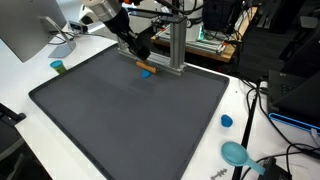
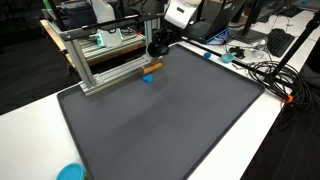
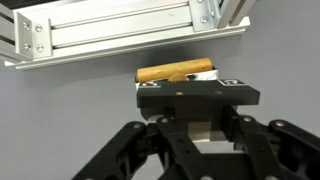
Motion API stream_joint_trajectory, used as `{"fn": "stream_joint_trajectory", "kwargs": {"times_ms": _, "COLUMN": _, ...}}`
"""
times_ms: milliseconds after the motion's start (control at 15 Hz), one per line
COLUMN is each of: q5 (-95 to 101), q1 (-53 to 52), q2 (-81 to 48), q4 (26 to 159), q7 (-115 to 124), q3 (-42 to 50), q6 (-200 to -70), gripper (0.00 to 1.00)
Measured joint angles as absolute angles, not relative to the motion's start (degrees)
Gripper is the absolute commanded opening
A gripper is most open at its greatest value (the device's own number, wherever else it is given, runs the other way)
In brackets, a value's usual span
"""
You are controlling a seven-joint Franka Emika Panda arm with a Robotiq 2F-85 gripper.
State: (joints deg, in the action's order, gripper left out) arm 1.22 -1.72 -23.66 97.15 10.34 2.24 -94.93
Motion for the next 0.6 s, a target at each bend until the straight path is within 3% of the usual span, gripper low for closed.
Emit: {"fn": "stream_joint_trajectory", "kwargs": {"times_ms": 600, "q5": 1.4, "q1": -1.6, "q2": -22.5, "q4": 98.1, "q7": 13.8, "q3": 3.0, "q6": -92.4, "gripper": 0.22}}
